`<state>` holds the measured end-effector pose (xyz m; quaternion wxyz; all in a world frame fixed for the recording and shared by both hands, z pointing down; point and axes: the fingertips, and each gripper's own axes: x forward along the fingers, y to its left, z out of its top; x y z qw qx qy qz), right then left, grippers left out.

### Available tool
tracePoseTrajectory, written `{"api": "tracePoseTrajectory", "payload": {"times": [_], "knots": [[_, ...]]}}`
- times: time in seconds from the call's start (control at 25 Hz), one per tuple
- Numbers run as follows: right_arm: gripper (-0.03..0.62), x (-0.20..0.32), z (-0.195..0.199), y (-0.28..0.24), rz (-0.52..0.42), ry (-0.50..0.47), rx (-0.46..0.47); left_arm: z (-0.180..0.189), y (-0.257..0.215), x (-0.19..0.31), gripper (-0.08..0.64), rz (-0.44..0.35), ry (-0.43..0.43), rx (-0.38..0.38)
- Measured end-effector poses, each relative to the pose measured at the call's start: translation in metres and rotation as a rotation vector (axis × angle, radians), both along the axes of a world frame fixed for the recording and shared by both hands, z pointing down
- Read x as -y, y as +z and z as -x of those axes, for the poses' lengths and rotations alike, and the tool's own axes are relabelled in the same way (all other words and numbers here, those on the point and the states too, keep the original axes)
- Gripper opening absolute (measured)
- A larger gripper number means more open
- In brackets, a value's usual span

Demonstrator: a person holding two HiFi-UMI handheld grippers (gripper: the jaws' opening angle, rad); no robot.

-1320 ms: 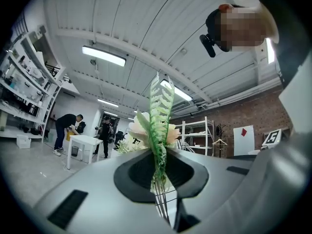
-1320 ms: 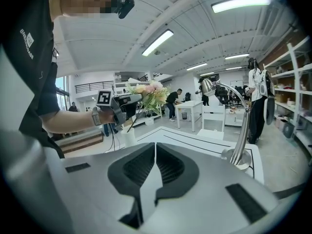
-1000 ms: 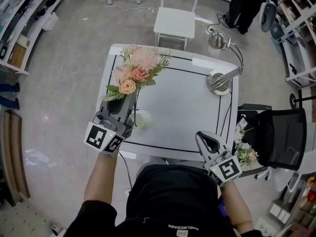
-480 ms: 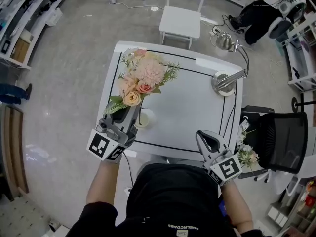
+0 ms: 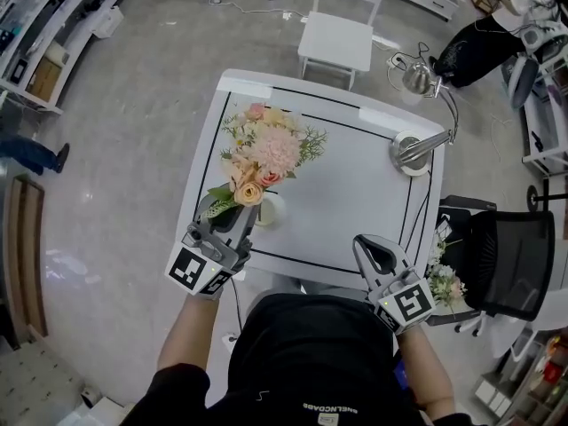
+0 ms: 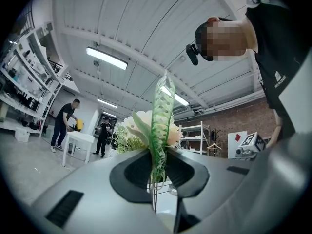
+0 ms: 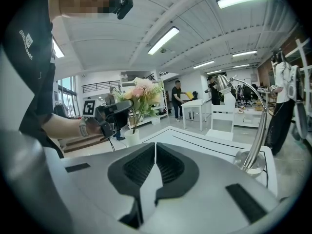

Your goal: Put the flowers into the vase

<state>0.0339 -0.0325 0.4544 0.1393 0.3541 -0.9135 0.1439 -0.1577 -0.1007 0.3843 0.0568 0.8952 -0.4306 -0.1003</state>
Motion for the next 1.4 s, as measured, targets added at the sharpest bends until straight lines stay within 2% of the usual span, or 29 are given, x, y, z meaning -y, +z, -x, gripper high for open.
{"api": "tracePoseTrajectory", "payload": {"times": [0.4, 0.56, 0.8, 1.04, 1.4], "knots": [[0.012, -0.005, 0.01, 0.0, 0.017, -0.006, -0.002, 0.001, 0.021, -0.026, 0.057, 0.066, -0.002, 0.015], [0.012, -0.009, 0.014, -0.001, -0.009, -0.026, -0.003, 0.002, 0.03, -0.033, 0.066, 0.095, -0.004, 0.026], [0.012, -0.01, 0.018, 0.006, -0.009, -0.038, -0.015, 0.001, 0.053, -0.047, 0.072, 0.172, 0.007, 0.075], [0.012, -0.014, 0.031, 0.004, 0.001, -0.048, -0.008, 0.001, 0.063, -0.061, 0.087, 0.221, 0.012, 0.077], [0.012, -0.018, 0.038, 0.004, -0.004, -0.068, -0.008, 0.006, 0.089, -0.084, 0.172, 0.317, 0.016, 0.116]]}}
